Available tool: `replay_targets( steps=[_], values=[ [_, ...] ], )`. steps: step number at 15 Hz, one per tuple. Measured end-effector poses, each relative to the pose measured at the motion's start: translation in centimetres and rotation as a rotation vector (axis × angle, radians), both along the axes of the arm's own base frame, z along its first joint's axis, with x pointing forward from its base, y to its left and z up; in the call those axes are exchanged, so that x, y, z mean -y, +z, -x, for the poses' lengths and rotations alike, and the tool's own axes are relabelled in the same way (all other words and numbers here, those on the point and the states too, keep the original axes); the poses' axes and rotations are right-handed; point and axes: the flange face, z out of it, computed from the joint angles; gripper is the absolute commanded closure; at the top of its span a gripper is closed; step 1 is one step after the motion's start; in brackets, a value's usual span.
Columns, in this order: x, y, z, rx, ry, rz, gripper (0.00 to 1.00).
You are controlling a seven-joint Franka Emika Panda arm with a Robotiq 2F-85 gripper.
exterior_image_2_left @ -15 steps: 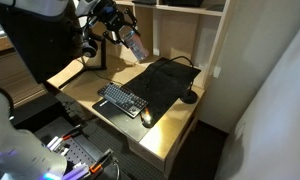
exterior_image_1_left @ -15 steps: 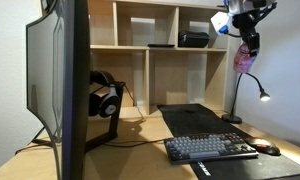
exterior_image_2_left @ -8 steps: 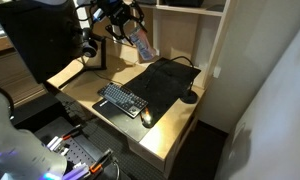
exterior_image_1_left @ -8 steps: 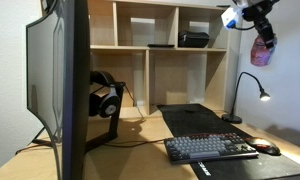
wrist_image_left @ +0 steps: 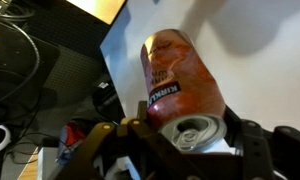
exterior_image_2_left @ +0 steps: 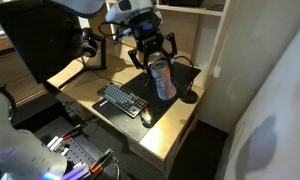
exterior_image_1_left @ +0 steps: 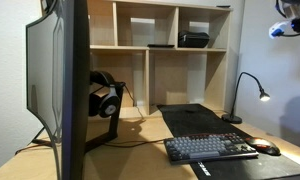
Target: Move the can towards the right edge of the table
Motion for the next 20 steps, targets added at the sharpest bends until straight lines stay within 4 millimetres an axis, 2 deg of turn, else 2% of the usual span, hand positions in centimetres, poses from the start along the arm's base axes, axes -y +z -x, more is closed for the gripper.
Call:
replay_targets(
  steps=[2, 3, 4, 5, 6, 8, 10, 13, 17, 20],
  values=[
    [0.5, -5.1, -0.3, -0.08, -0.037, -0.09, 0.57],
    [0.5, -7.5, -0.6, -0.119, -0.054, -0.124, 0.32],
    [0.4, -9.0, -0.9, -0.144, -0.061, -0.13, 0.32],
    [0.5, -9.2, -1.1, -0.149, -0.062, -0.129, 0.32],
    [0.5, -8.9, -1.2, -0.142, -0.062, -0.127, 0.57],
    [0.5, -8.0, -1.0, -0.124, -0.062, -0.122, 0.57],
    [0.5, -8.5, -1.1, -0.123, -0.084, -0.122, 0.57],
    [1.5, -12.2, -1.7, -0.147, -0.184, -0.187, 0.57],
    [5.1, -18.3, -2.4, -0.144, -0.351, -0.274, 0.57],
    [6.9, -20.7, -3.3, -0.098, -0.425, -0.301, 0.57]
  ],
)
